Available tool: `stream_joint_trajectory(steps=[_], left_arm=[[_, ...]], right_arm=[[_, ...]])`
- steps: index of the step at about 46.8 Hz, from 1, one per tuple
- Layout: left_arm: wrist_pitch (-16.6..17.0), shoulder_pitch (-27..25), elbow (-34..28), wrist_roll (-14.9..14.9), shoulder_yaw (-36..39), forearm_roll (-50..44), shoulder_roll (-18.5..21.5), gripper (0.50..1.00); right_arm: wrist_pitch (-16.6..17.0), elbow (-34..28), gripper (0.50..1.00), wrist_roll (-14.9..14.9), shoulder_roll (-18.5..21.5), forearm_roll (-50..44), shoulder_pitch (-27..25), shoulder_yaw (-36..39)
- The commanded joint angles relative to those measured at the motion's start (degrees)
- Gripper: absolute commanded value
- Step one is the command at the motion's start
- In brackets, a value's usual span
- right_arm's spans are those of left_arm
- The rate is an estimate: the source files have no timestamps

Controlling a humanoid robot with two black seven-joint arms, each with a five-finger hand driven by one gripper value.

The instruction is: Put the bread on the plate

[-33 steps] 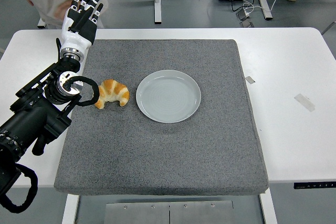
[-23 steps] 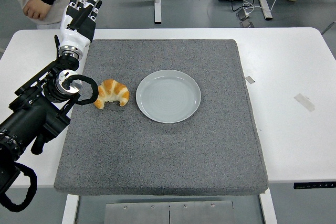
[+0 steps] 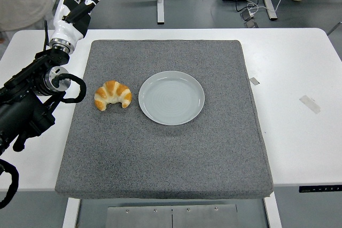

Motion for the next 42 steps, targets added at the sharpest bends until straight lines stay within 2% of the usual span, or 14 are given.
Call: stream_joint_trajectory(steps=[1, 7, 12, 18, 23, 30, 35, 42], left_arm=[[0.11, -0.55, 0.03, -1.88, 2.87, 0.42, 1.56, 0.993], [0.11, -1.78, 0.03, -3.03, 9.02, 1.74, 3.58, 0.993], [0.02, -2.14, -0.06, -3.03, 10.96, 1.74, 4.37, 0.993], [-1.03, -2.23, -0.50, -3.12, 13.51, 2.79, 7.18, 0.993], [-6.12, -3.36, -0.59, -5.57, 18.78, 9.72, 8.86, 0.993], [-7.27, -4.42, -0.59, -7.27, 23.09, 18.60, 10.43, 0.992], [-7.54, -6.35, -0.59, -7.27, 27.83, 26.77, 11.49, 0.990], [-7.54, -8.90, -0.59, -7.27, 34.69, 33.55, 12.81, 0.990]], right_arm=[[0.00, 0.01, 1.000, 0.00, 0.00, 0.00, 0.01, 0.00], [0.00, 0.01, 1.000, 0.00, 0.00, 0.00, 0.01, 0.00], [0.00, 0.10, 1.000, 0.00, 0.00, 0.00, 0.01, 0.00], [0.00, 0.10, 1.000, 0.00, 0.00, 0.00, 0.01, 0.00], [0.00, 0.19, 1.000, 0.00, 0.00, 0.00, 0.01, 0.00], [0.00, 0.36, 1.000, 0.00, 0.00, 0.00, 0.01, 0.00], [0.00, 0.36, 1.000, 0.00, 0.00, 0.00, 0.01, 0.00], [0.00, 0.36, 1.000, 0.00, 0.00, 0.00, 0.10, 0.00]])
